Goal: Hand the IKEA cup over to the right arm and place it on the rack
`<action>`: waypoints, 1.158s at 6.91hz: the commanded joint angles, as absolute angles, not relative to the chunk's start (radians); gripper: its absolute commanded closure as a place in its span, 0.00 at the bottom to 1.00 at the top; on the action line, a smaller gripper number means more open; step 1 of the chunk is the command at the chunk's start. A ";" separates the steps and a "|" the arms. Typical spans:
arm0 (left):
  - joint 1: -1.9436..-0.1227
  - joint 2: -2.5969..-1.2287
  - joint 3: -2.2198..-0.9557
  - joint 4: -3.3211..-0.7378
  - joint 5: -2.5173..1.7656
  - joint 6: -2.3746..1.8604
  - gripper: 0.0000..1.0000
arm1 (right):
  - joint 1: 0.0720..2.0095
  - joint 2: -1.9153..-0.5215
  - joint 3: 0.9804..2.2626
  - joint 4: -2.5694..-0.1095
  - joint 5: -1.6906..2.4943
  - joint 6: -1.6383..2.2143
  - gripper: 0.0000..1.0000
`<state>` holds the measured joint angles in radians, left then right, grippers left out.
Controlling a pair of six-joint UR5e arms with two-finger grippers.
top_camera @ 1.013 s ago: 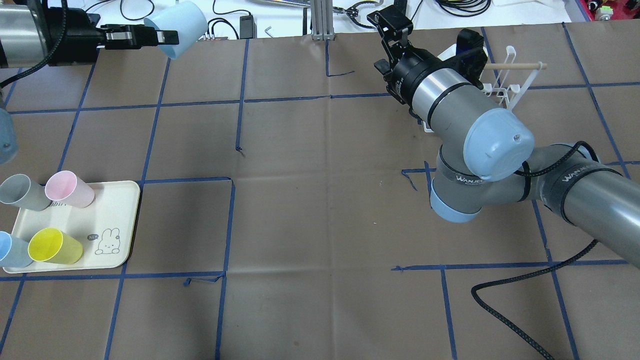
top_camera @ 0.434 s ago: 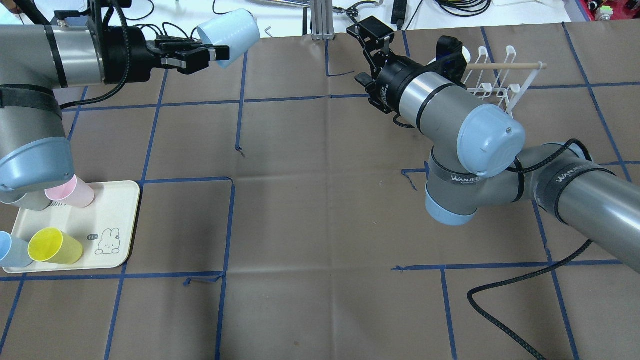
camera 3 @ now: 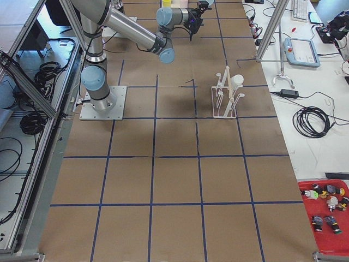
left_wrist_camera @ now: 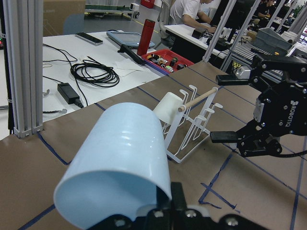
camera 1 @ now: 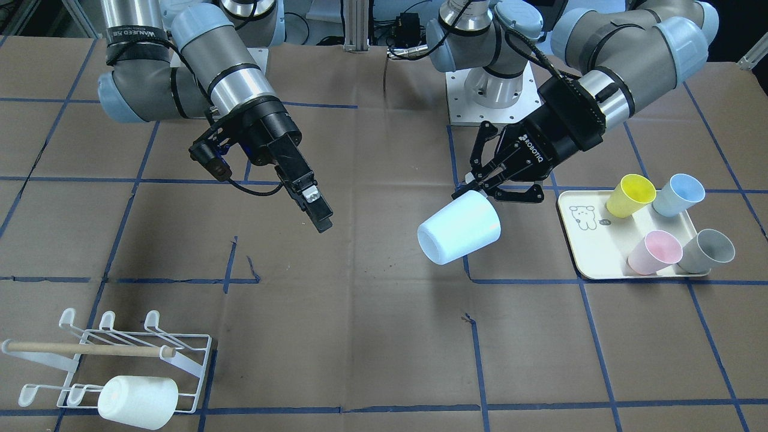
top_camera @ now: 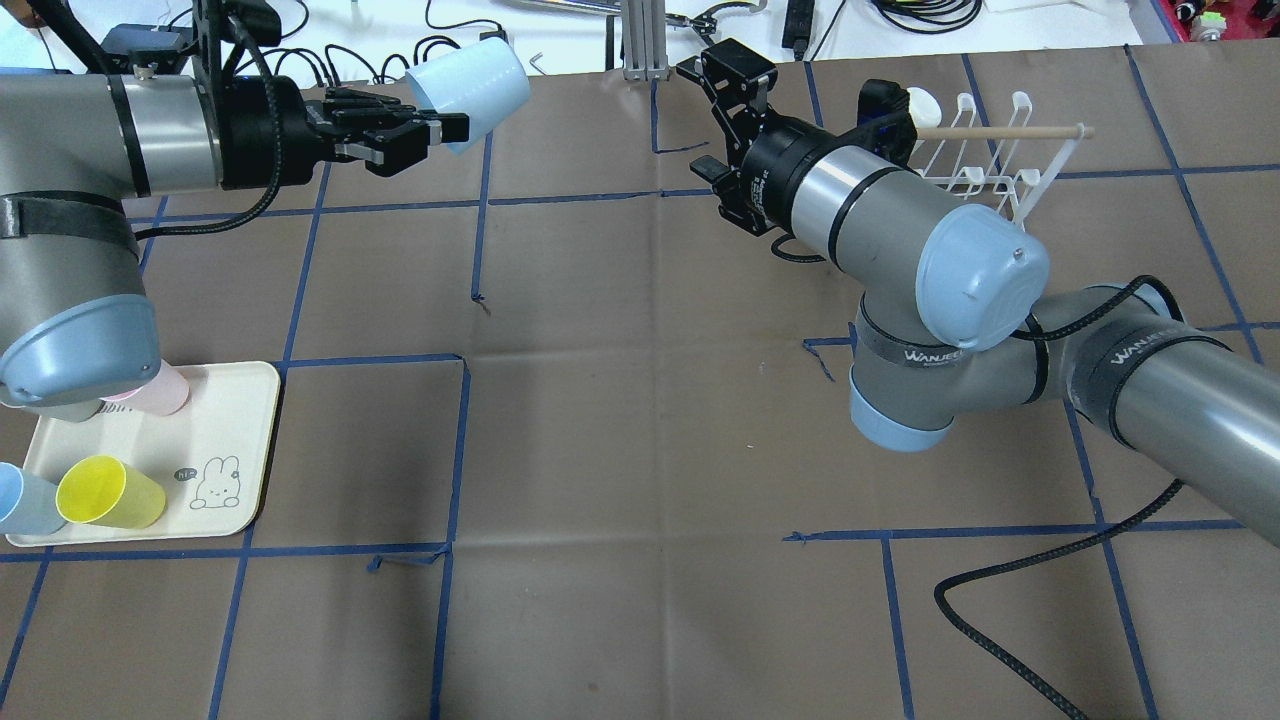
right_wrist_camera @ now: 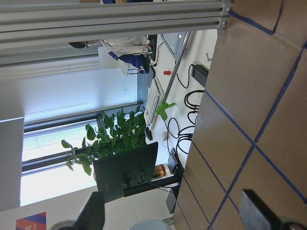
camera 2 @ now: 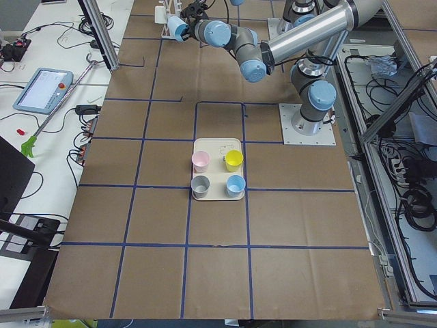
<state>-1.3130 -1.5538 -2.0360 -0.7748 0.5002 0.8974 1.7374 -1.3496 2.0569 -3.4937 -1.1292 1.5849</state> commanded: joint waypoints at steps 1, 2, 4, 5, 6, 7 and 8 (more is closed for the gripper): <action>-1.318 -1.580 -2.078 -0.708 0.442 0.959 1.00 | 1.756 -1.344 2.056 -3.494 -1.127 1.617 0.01; -1.325 -1.586 -2.082 -0.694 0.422 0.986 1.00 | 1.758 -1.341 2.056 -3.494 -1.129 1.617 0.01; -1.328 -1.600 -2.124 -0.675 0.374 1.038 1.00 | 1.764 -1.342 2.054 -3.493 -1.129 1.618 0.01; -1.333 -1.601 -2.128 -0.666 0.376 1.045 1.00 | 1.772 -1.342 2.046 -3.488 -1.124 1.618 0.01; -1.350 -1.601 -2.128 -0.666 0.377 1.045 1.00 | 1.785 -1.348 2.042 -3.488 -1.127 1.618 0.02; -1.365 -1.601 -2.126 -0.666 0.385 1.042 1.00 | 1.813 -1.350 2.030 -3.488 -1.138 1.617 0.03; -1.367 -1.601 -2.128 -0.666 0.387 1.042 1.00 | 1.831 -1.348 2.031 -3.488 -1.205 1.606 0.05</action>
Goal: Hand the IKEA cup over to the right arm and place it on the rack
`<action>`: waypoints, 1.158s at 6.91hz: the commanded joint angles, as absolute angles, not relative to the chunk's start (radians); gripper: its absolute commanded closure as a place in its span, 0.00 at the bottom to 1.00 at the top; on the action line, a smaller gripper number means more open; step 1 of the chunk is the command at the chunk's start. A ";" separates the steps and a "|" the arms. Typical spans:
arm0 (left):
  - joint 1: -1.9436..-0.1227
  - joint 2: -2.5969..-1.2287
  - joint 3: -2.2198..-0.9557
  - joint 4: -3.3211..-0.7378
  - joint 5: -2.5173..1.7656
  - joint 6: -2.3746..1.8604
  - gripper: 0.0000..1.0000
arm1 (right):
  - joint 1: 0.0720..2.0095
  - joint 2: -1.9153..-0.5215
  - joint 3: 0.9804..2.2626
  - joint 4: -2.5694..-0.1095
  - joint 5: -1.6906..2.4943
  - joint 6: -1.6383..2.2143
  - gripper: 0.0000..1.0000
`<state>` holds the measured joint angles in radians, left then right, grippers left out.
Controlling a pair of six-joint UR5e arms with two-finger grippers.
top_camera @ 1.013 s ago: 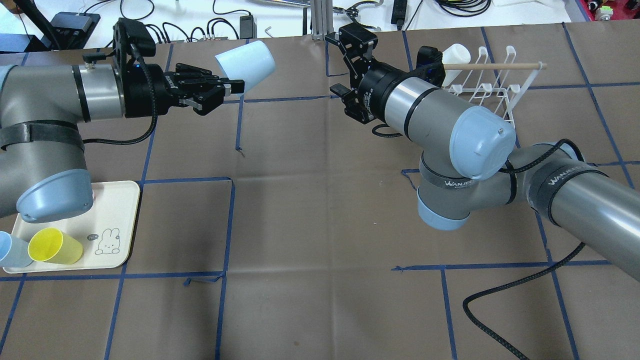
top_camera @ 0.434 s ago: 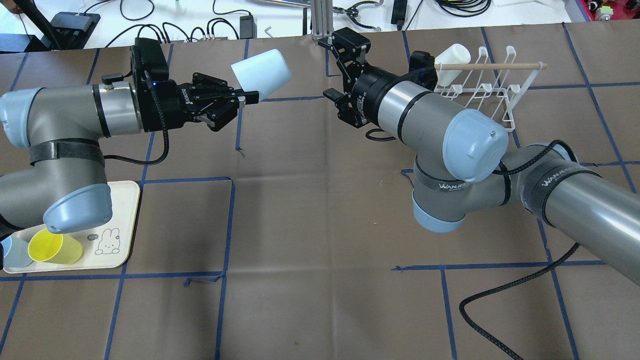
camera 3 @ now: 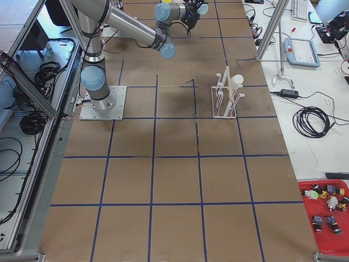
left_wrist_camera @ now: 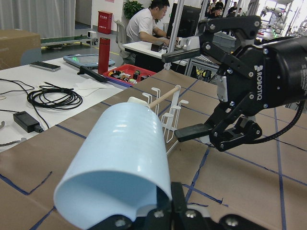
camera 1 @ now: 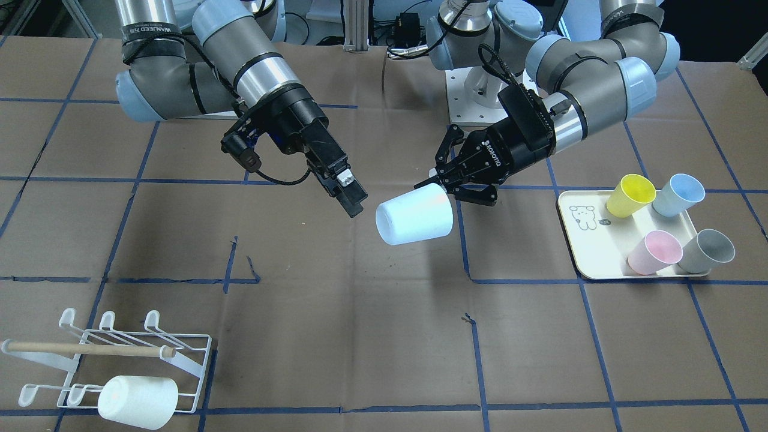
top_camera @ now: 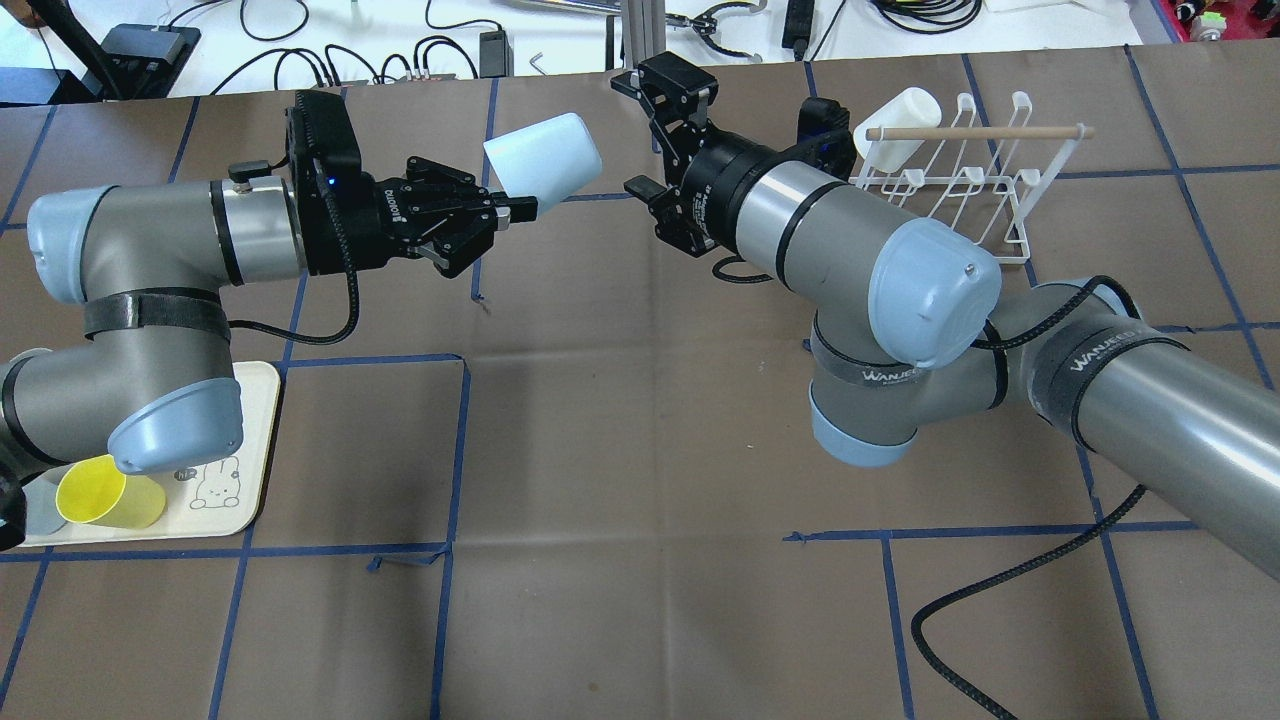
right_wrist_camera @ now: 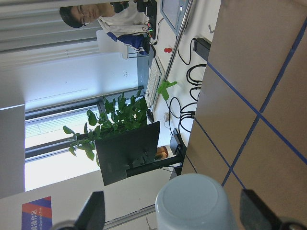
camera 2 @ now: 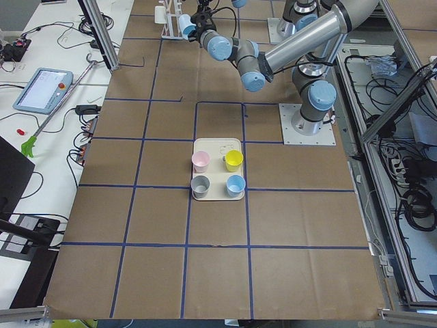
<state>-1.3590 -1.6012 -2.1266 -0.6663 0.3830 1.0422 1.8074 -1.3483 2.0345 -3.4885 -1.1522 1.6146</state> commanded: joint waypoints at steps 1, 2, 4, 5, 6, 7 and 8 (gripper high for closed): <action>-1.367 -1.582 -2.125 -0.672 0.388 1.025 1.00 | 1.835 -1.351 2.042 -3.487 -1.239 1.605 0.05; -1.367 -1.562 -2.120 -0.675 0.394 0.991 1.00 | 1.835 -1.362 2.058 -3.464 -1.241 1.603 0.04; -1.365 -1.554 -2.112 -0.675 0.504 0.924 0.99 | 1.835 -1.393 2.095 -3.445 -1.302 1.598 0.03; -1.365 -1.552 -2.115 -0.675 0.506 0.923 0.99 | 1.836 -1.402 2.083 -3.429 -1.305 1.598 0.03; -1.365 -1.557 -2.117 -0.673 0.506 0.925 0.99 | 1.851 -1.401 2.074 -3.421 -1.308 1.603 0.03; -1.367 -1.571 -2.117 -0.670 0.505 0.930 0.99 | 1.867 -1.394 2.068 -3.421 -1.330 1.605 0.03; -1.370 -1.574 -2.118 -0.669 0.505 0.934 0.99 | 1.870 -1.393 2.069 -3.418 -1.333 1.605 0.03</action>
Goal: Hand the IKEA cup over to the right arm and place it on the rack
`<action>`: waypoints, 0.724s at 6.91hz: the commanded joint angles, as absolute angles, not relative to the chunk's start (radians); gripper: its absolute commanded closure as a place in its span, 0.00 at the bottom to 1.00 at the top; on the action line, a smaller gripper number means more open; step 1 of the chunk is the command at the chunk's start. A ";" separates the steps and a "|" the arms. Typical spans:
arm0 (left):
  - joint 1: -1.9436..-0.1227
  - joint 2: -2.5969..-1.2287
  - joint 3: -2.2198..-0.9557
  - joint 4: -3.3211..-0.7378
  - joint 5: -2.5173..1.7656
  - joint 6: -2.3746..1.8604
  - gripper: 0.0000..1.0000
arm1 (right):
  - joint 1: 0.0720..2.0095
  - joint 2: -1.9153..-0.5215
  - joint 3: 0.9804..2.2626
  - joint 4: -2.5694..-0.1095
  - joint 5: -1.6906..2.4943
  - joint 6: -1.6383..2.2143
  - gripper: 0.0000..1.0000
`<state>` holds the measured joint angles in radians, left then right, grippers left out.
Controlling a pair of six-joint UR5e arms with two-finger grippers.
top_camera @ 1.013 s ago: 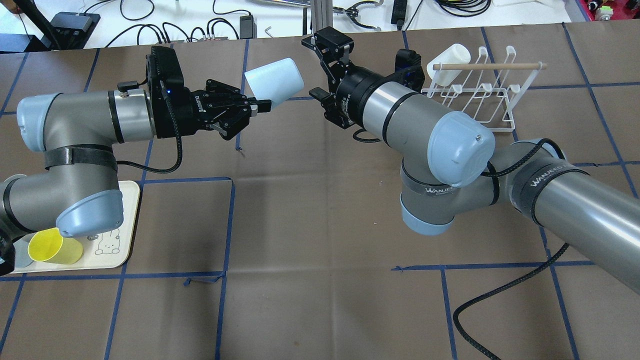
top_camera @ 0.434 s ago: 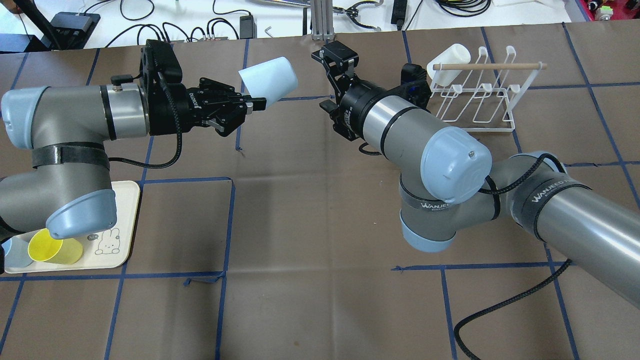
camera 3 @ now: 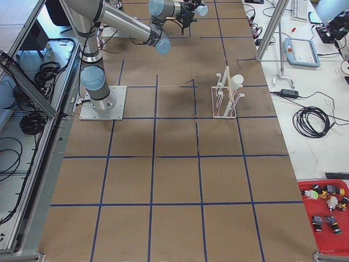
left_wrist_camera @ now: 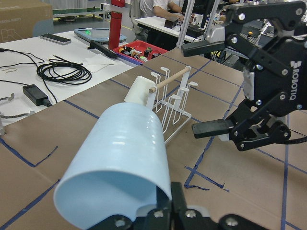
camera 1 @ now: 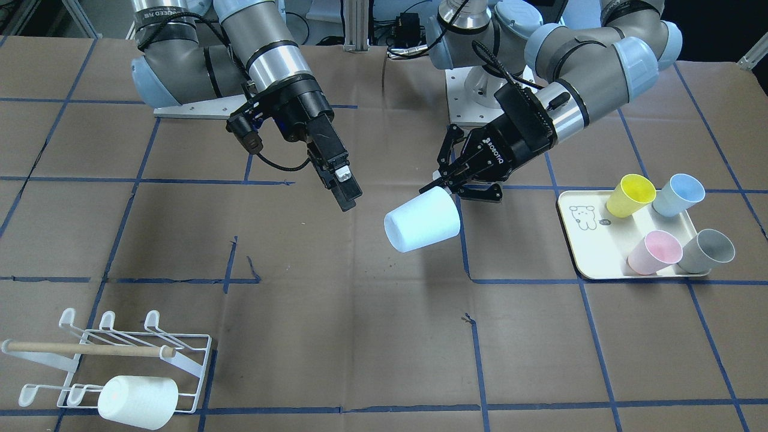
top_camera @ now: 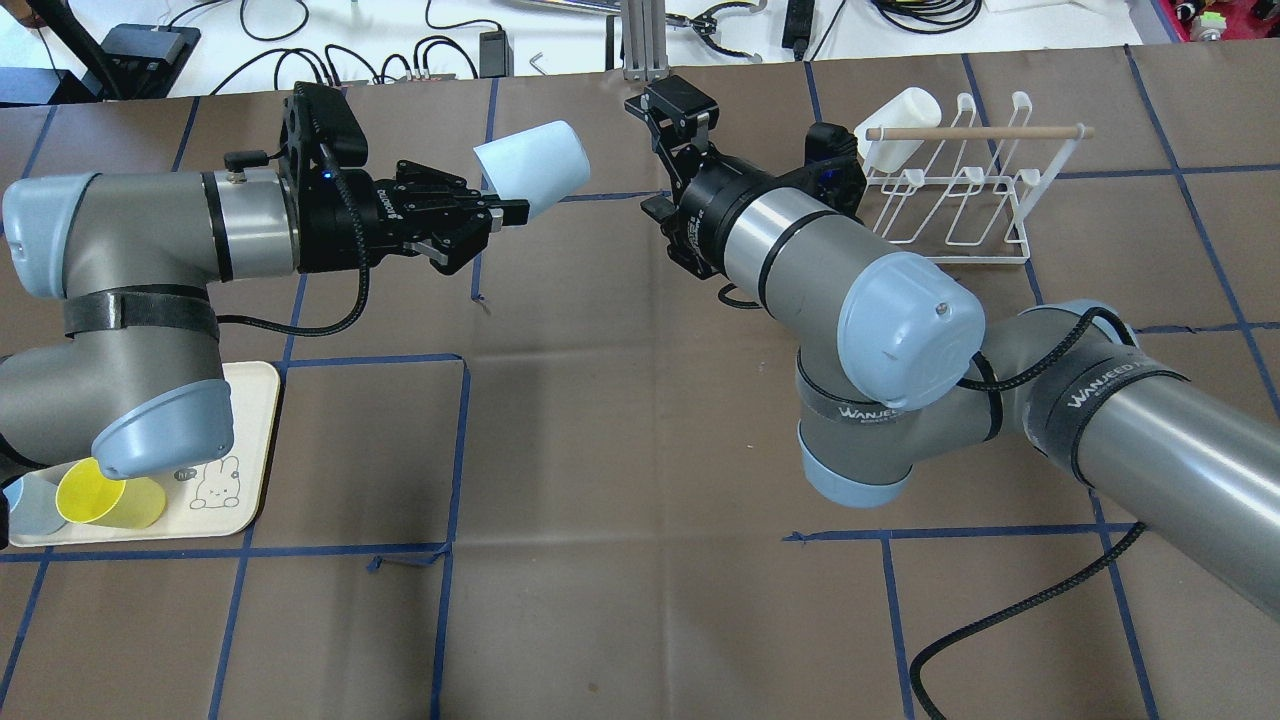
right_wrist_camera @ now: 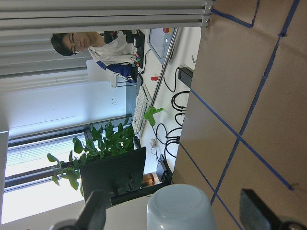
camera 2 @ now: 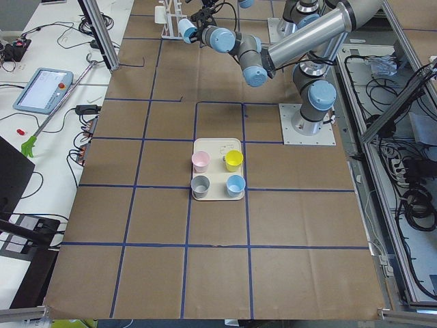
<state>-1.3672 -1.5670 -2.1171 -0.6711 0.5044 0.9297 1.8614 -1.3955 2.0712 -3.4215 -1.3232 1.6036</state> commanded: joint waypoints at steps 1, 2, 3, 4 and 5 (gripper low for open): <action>-1.371 -1.574 -2.118 -0.667 0.503 0.934 0.99 | 1.878 -1.384 2.068 -3.418 -1.335 1.606 0.03; -1.373 -1.575 -2.118 -0.667 0.502 0.937 0.99 | 1.884 -1.378 2.066 -3.418 -1.336 1.606 0.03; -1.374 -1.574 -2.120 -0.667 0.500 0.937 0.99 | 1.891 -1.364 2.047 -3.418 -1.336 1.606 0.03; -1.384 -1.574 -2.118 -0.667 0.500 0.936 0.99 | 1.905 -1.336 2.013 -3.410 -1.338 1.609 0.04; -1.393 -1.574 -2.118 -0.667 0.500 0.934 0.99 | 1.913 -1.318 1.996 -3.404 -1.338 1.611 0.04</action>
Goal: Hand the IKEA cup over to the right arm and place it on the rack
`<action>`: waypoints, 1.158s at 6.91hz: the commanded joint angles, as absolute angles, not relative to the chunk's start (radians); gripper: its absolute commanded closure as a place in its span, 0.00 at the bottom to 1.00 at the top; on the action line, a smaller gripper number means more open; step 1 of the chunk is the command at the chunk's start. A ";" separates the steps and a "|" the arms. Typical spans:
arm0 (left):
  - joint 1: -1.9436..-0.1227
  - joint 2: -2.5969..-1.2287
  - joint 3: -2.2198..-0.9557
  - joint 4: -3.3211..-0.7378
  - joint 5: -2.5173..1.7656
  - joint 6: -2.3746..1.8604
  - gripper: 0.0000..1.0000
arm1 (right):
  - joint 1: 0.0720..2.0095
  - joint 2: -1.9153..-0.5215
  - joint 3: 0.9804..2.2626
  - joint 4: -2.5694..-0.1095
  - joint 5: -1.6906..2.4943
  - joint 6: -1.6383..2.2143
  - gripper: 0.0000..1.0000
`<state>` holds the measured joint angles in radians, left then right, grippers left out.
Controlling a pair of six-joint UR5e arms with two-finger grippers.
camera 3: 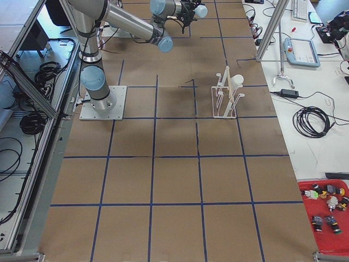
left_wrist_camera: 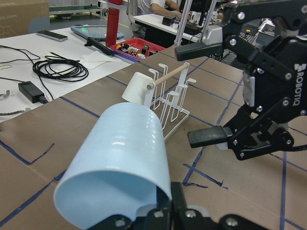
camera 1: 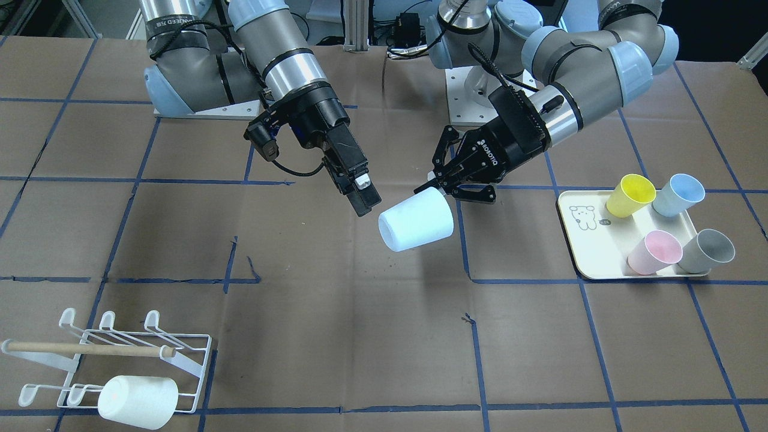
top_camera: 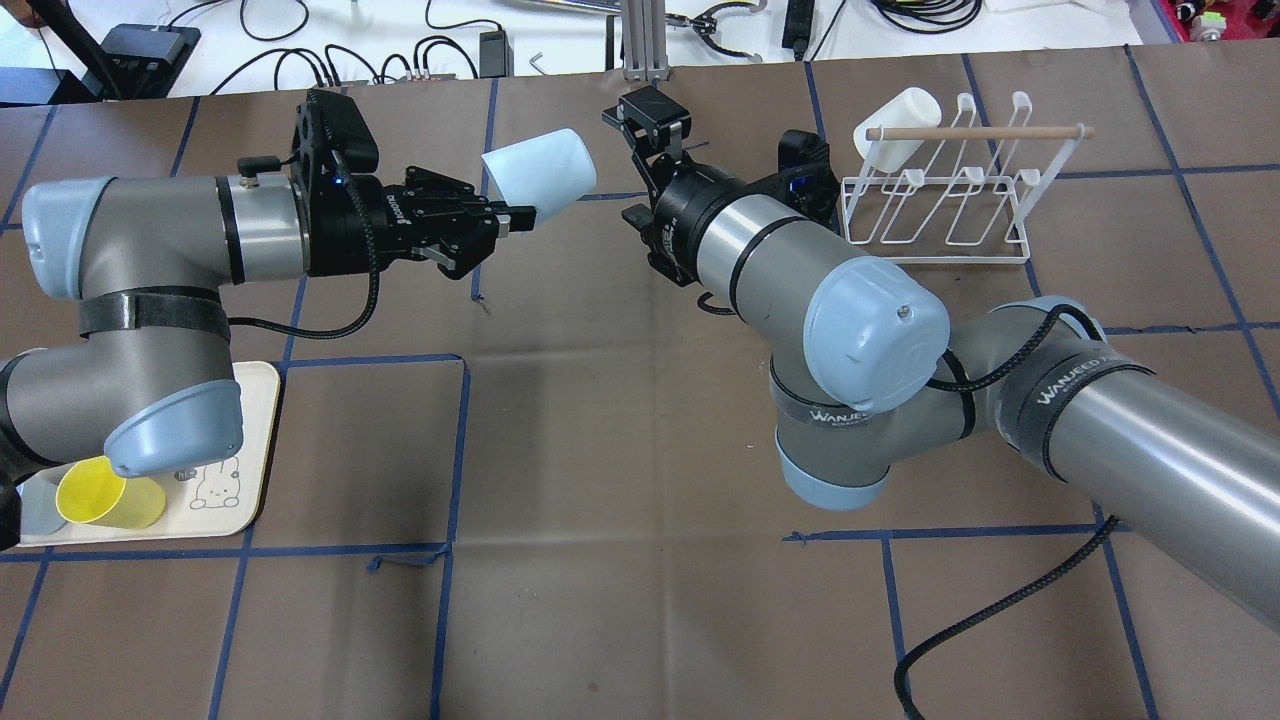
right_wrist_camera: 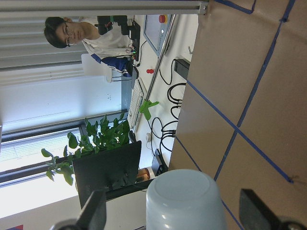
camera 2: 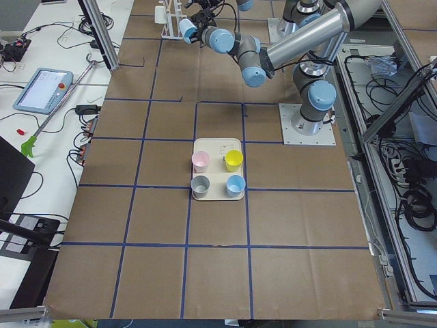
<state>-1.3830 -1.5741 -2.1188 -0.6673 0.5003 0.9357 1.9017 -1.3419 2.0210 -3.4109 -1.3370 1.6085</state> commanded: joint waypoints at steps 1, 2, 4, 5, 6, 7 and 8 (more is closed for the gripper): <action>-1.393 -1.571 -2.118 -0.666 0.499 0.934 0.99 | 1.917 -1.313 1.996 -3.402 -1.351 1.611 0.04; -1.393 -1.568 -2.118 -0.666 0.499 0.934 0.99 | 1.919 -1.305 1.994 -3.402 -1.351 1.612 0.04; -1.393 -1.566 -2.118 -0.666 0.499 0.934 0.99 | 1.921 -1.298 1.982 -3.402 -1.351 1.612 0.03; -1.393 -1.566 -2.118 -0.667 0.499 0.934 0.99 | 1.930 -1.278 1.965 -3.402 -1.351 1.612 0.03; -1.393 -1.566 -2.118 -0.666 0.499 0.934 0.99 | 1.942 -1.255 1.933 -3.401 -1.353 1.614 0.03; -1.393 -1.566 -2.118 -0.666 0.499 0.934 0.99 | 1.947 -1.240 1.925 -3.395 -1.353 1.614 0.03; -1.393 -1.566 -2.118 -0.666 0.499 0.933 0.99 | 1.950 -1.239 1.922 -3.395 -1.353 1.614 0.03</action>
